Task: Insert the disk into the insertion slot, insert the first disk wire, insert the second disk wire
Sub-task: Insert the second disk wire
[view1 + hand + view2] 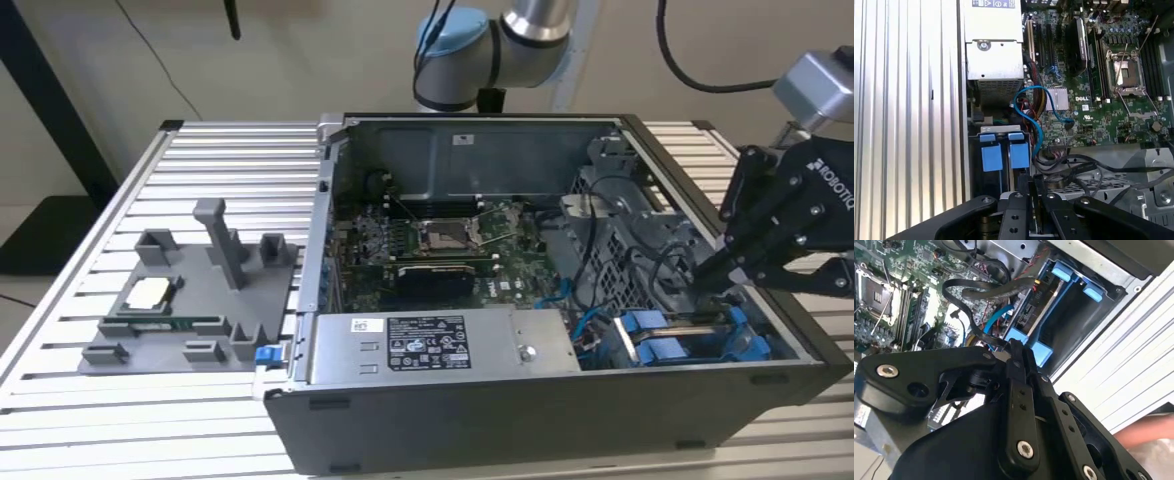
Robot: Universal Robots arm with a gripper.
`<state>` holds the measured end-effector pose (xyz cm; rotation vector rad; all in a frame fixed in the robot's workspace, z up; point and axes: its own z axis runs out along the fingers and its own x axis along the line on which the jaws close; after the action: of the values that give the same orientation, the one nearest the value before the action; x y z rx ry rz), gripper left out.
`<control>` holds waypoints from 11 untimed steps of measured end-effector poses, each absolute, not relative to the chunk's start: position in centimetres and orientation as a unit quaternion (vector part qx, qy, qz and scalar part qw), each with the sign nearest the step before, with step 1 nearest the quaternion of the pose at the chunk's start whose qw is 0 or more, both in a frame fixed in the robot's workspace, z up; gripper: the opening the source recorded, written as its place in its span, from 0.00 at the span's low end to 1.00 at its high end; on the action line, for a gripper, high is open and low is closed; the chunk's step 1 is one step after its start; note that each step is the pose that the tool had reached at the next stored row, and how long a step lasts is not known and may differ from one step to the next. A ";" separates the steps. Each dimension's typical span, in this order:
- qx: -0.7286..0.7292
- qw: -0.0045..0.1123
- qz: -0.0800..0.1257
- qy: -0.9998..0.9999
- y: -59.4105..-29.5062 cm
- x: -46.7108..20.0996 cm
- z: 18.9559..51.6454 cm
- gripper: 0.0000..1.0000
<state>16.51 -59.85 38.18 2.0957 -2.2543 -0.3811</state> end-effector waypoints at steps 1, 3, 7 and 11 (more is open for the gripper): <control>0.676 0.020 -0.123 -0.727 -60.0 16.5 38.2 0.16; 0.676 0.020 -0.122 -0.727 -60.1 16.5 38.2 0.16; 0.676 0.023 -0.103 -0.729 -60.1 16.3 38.0 0.16; 0.679 0.005 -0.085 -0.729 -60.1 15.7 37.8 0.16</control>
<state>15.70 -60.07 37.81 2.1253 -2.2836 -0.2674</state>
